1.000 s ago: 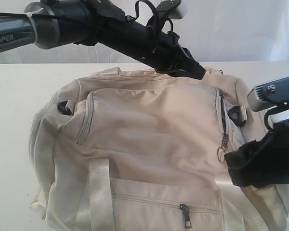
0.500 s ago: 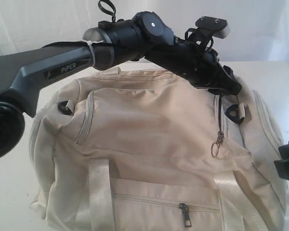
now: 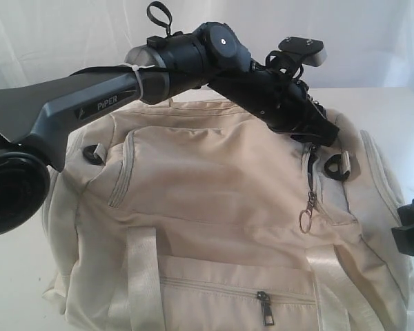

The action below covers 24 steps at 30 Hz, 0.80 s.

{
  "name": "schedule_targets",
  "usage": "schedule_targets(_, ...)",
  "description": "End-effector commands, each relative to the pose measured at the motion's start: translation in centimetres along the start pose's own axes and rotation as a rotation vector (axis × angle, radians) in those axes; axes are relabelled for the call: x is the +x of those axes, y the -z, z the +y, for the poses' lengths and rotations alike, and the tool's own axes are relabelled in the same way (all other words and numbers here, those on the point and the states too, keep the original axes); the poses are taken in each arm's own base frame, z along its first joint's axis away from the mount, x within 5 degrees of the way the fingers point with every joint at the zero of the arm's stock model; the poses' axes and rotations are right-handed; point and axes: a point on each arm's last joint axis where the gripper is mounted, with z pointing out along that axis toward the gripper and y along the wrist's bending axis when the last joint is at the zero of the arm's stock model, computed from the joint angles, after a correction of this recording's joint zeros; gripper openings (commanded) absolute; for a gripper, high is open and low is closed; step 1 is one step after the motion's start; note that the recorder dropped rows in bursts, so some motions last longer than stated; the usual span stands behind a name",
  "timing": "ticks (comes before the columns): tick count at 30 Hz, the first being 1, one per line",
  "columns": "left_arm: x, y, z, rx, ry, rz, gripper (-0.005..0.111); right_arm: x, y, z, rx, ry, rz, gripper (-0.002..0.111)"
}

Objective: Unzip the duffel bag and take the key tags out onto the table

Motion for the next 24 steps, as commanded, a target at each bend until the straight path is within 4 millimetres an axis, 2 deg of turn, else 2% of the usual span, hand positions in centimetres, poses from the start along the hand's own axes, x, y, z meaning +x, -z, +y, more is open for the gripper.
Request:
schedule_targets(1, 0.2, 0.1, -0.6, 0.043, 0.007, 0.038, 0.036, -0.2, 0.2, -0.1, 0.005, 0.004, -0.025, 0.059)
schedule_targets(3, 0.2, 0.2, -0.7, 0.049, 0.006, 0.044, 0.032, -0.2, 0.2, -0.1, 0.005, 0.004, -0.025, 0.059)
schedule_targets(10, -0.3, 1.0, -0.8, 0.015, -0.039, 0.051, 0.0, -0.3, 0.2, -0.1, 0.003, 0.003, -0.03, 0.059)
schedule_targets(16, -1.4, 2.3, -1.2, -0.012, -0.064, 0.01, 0.0, -0.3, 0.2, -0.1, 0.002, 0.003, -0.032, 0.059)
schedule_targets(20, -1.5, 2.4, -1.2, -0.014, -0.093, 0.009, 0.001, -0.3, 0.2, -0.1, 0.002, 0.003, -0.032, 0.059)
schedule_targets(22, -1.3, 2.2, -1.3, -0.011, -0.152, 0.014, 0.008, -0.3, 0.2, -0.1, 0.002, 0.003, -0.032, 0.059)
schedule_targets(24, -1.2, 2.0, -1.5, 0.001, -0.206, 0.024, 0.023, -0.3, 0.2, -0.1, 0.002, 0.003, -0.032, 0.059)
